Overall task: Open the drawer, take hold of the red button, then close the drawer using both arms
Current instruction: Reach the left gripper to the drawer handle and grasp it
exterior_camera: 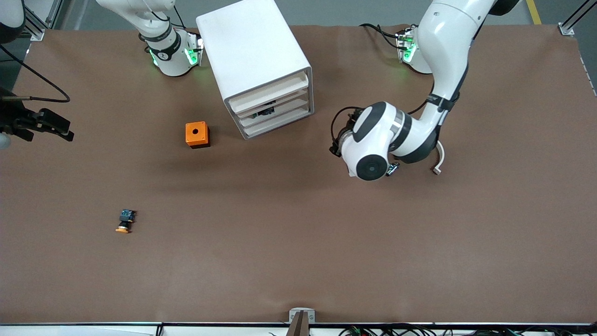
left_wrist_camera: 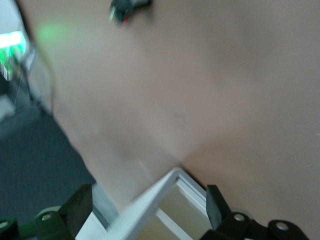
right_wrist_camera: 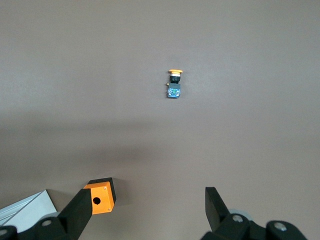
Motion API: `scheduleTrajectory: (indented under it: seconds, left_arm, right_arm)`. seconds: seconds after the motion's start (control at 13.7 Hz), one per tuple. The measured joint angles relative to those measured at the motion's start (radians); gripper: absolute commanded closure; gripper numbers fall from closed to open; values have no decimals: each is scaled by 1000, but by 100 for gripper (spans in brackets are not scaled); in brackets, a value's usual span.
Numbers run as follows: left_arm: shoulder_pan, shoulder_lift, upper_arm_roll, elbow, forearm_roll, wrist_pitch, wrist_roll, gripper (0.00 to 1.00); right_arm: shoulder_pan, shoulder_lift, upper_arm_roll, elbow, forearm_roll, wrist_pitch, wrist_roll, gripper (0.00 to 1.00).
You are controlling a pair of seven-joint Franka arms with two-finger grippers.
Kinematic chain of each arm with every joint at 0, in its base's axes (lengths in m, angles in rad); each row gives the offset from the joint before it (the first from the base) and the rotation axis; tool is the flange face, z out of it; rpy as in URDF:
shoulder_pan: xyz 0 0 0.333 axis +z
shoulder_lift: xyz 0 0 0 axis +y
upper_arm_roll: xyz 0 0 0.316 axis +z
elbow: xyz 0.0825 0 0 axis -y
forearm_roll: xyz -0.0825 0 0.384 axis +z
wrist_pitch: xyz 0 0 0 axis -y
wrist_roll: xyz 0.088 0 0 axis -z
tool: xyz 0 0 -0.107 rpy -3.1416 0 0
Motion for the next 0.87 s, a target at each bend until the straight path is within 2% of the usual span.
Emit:
scheduleTrajectory:
  seconds: [0.22, 0.66, 0.87]
  left_arm:
    - [-34, 54, 0, 14, -140, 0, -143, 2]
    - [-27, 153, 17, 17, -497, 0, -311, 17]
    - [-32, 195, 18, 19, -569, 0, -414, 25]
  right_arm:
    - [0, 0, 0, 0, 0, 0, 0, 0]
    - [0, 0, -1, 0, 0, 0, 0, 0]
    - [0, 0, -3, 0, 0, -1, 0, 0]
